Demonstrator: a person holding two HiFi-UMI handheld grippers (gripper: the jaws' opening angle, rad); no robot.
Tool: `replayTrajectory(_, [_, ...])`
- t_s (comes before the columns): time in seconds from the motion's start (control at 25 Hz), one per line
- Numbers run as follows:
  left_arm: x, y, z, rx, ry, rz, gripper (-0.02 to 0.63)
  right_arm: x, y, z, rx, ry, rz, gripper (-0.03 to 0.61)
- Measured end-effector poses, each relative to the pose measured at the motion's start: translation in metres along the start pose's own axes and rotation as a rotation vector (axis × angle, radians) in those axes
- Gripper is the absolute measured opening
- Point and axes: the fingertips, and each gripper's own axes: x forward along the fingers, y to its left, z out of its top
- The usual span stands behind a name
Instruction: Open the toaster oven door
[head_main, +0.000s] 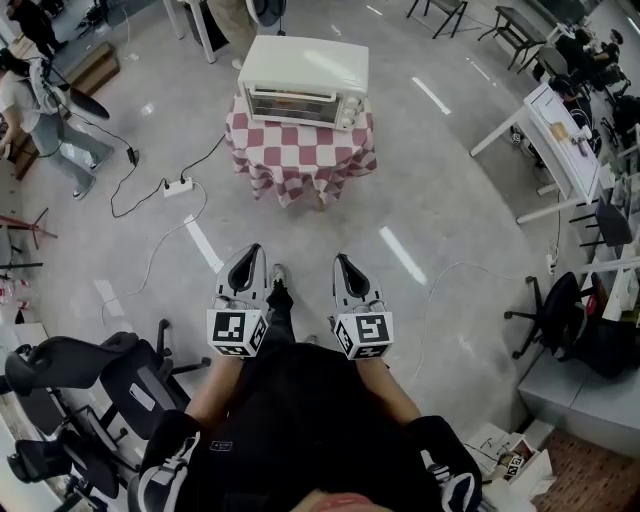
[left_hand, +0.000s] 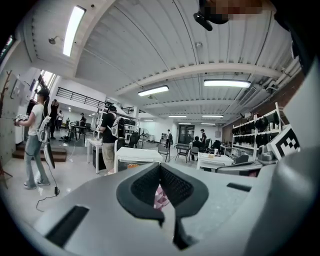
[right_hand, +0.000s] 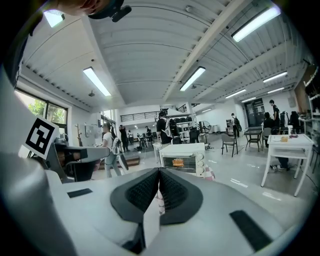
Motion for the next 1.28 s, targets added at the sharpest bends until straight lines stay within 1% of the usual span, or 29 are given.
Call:
replayTrajectory(0.16, [0.045,0.039,0.011,-0.015,0.011,-0.013,0.009,0.053,-0.006,0.014,-0.008,0.013,-0.022,0.026])
replayTrajectory(0.36, [0.098,0.091,0.029,-0.023,0.016,-0.049,0.009,0.118,-0.011,0.034,-0.013,0.021,-0.068,0.026])
replayTrajectory(0.56, [0.138,0.139,0.038,0.003,0.025,-0.076,0.009,0.176,-0.005,0.045,-0.009,0.027,-0.096,0.026])
replayTrajectory(0.68, [0.158,0.155,0.034,0.006,0.043,-0.096,0.009,0.200,-0.004,0.047,-0.014,0.031,-0.115,0.026])
replayTrajectory(0.84, [0.181,0.169,0.026,-0.008,0.084,-0.105,0.009,0.221,-0.008,0.044,-0.017,0.054,-0.122,0.026])
replayTrajectory(1.0, [0.203,0.185,0.024,0.001,0.099,-0.089,0.009,0.241,-0.012,0.045,-0.019,0.062,-0.117,0.026])
replayTrajectory(1.28, [0.250,0.209,0.017,-0.015,0.133,-0.049,0.011,0.283,-0.028,0.045,-0.017,0.069,-0.097,0.026])
